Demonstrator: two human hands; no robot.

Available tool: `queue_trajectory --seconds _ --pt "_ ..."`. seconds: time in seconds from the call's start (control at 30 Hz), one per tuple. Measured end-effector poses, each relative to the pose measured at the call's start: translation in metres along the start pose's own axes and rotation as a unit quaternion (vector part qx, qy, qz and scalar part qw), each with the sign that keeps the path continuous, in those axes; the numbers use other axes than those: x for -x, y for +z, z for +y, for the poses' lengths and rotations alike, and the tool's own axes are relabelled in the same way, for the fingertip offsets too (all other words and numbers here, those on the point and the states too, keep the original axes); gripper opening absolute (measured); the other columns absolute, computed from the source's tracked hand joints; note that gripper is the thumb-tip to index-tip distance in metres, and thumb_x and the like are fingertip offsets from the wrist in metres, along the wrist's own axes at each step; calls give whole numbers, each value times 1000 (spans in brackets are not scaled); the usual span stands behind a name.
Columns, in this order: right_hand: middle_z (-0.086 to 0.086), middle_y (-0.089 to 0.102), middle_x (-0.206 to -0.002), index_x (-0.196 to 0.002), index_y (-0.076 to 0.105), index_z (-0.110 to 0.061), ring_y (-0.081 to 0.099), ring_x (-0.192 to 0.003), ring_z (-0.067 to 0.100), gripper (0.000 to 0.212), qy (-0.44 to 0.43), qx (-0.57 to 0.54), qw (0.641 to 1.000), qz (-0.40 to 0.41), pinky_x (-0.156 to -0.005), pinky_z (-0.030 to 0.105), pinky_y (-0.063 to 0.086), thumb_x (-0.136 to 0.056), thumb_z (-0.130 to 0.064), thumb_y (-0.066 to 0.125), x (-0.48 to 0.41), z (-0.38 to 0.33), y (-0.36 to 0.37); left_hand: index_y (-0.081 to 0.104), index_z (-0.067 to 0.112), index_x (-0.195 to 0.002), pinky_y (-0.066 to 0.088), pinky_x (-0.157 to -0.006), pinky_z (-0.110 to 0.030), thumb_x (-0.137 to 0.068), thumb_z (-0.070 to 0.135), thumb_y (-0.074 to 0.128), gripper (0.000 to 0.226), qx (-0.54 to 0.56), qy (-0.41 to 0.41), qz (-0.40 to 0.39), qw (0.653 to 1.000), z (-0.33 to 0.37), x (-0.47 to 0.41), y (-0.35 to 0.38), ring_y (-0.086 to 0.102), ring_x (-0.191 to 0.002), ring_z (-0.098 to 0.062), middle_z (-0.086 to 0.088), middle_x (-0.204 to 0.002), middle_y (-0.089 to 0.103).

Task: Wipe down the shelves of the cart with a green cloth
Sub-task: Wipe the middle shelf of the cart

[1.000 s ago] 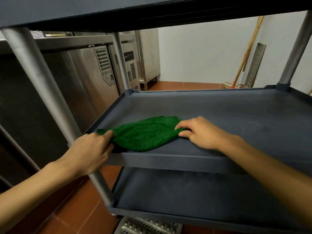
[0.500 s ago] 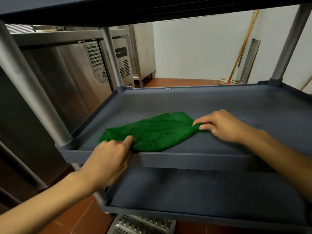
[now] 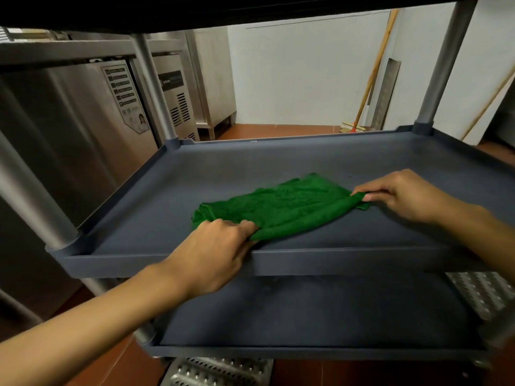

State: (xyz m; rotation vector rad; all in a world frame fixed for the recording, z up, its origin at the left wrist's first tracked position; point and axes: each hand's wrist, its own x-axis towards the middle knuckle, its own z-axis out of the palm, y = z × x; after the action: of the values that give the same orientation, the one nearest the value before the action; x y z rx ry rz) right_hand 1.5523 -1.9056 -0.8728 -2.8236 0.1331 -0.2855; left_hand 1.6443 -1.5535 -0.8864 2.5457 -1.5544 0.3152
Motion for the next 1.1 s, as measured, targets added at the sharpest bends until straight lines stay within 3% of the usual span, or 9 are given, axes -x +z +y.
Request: queue_trajectory --seconds 0.17,0.3,0.47,0.63,0.77,0.87,0.93,1.1 --pt "6 71 -115 -113 72 -15 65 -109 22 28 31 5 999 21 -94 23 40 -87 -7 67 19 21 -13 52 22 -93 51 -75 -44 -90 47 27 36 8 8 -9 1000 21 -31 5 64 -85 -35 -8 -85 68" --pt "1 73 -110 -114 72 -15 61 -98 10 28 37 -9 999 29 -89 25 42 -89 -6 65 31 22 -18 56 21 -101 51 -77 -45 -97 36 42 21 -1 -1 1 1000 28 -47 5 63 -88 -39 -12 -91 69" --pt "-6 67 -100 -106 68 -19 59 -87 5 17 48 -51 995 65 -72 20 40 -96 -13 56 33 10 -20 55 13 -98 50 -75 -47 -99 32 47 21 69 -53 -2 996 11 -55 -7 62 -86 -38 -15 -90 67" --pt "-4 61 -92 -100 59 -23 57 -87 14 13 75 -138 982 103 -79 38 43 -101 -26 47 30 -11 -31 56 9 -85 34 -61 -35 -99 24 52 21 147 -89 57 983 -9 -57 -36 57 -68 -26 -7 -71 60" --pt "-1 60 -97 -105 54 -20 57 -93 14 18 75 -182 971 132 -80 37 44 -104 -30 39 23 -33 -36 51 19 -73 31 -53 -25 -98 24 55 26 150 -94 85 981 -19 -57 -56 48 -59 -9 2 -64 52" --pt "4 62 -104 -116 52 -18 58 -97 21 23 51 -131 980 138 -83 42 47 -104 -30 37 11 -44 -43 60 8 -87 46 -62 -45 -98 26 53 22 177 -112 65 976 -31 -60 -72 58 -70 -27 -13 -76 60" --pt "5 63 -105 -119 52 -18 59 -97 22 23 7 -77 987 144 -79 38 46 -103 -28 40 0 -48 -50 62 8 -97 52 -75 -53 -99 28 51 23 211 -135 43 967 -43 -63 -85 62 -82 -34 -18 -89 65" --pt "9 68 -112 -120 60 -14 61 -102 26 24 -59 -3 988 145 -85 39 49 -100 -21 48 -41 -66 -73 63 24 -100 54 -87 -45 -99 32 50 15 233 -179 23 956 -79 -66 -115 66 -91 -22 -6 -98 68"
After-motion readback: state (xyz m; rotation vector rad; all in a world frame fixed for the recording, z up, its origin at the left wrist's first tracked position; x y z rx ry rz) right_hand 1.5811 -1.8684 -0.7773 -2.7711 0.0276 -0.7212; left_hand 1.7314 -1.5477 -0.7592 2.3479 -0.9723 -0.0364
